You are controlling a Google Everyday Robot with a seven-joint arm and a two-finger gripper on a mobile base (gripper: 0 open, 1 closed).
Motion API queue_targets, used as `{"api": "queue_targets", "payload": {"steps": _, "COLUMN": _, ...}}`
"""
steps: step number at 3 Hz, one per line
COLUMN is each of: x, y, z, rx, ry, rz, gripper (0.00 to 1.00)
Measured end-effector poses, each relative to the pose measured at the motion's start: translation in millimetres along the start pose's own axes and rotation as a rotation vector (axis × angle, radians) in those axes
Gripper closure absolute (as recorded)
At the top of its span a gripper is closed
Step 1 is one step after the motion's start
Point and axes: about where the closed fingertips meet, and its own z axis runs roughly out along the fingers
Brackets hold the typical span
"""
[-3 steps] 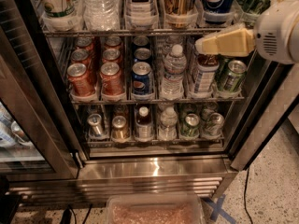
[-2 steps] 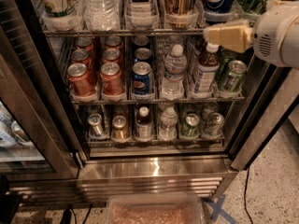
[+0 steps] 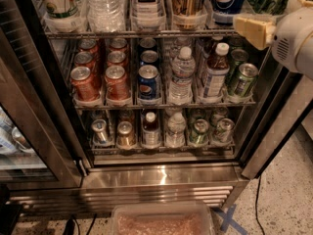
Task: Pick pepsi can from top shelf of fridge
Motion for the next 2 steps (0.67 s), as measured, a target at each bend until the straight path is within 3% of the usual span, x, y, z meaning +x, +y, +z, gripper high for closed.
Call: {"api": "queue_targets", "payload": {"steps": 2, "x": -11.2, "y": 12.4, "z": 14.4, "rx": 0.007, "ry": -0.064, "rz": 0.024, "gripper": 0.24}}
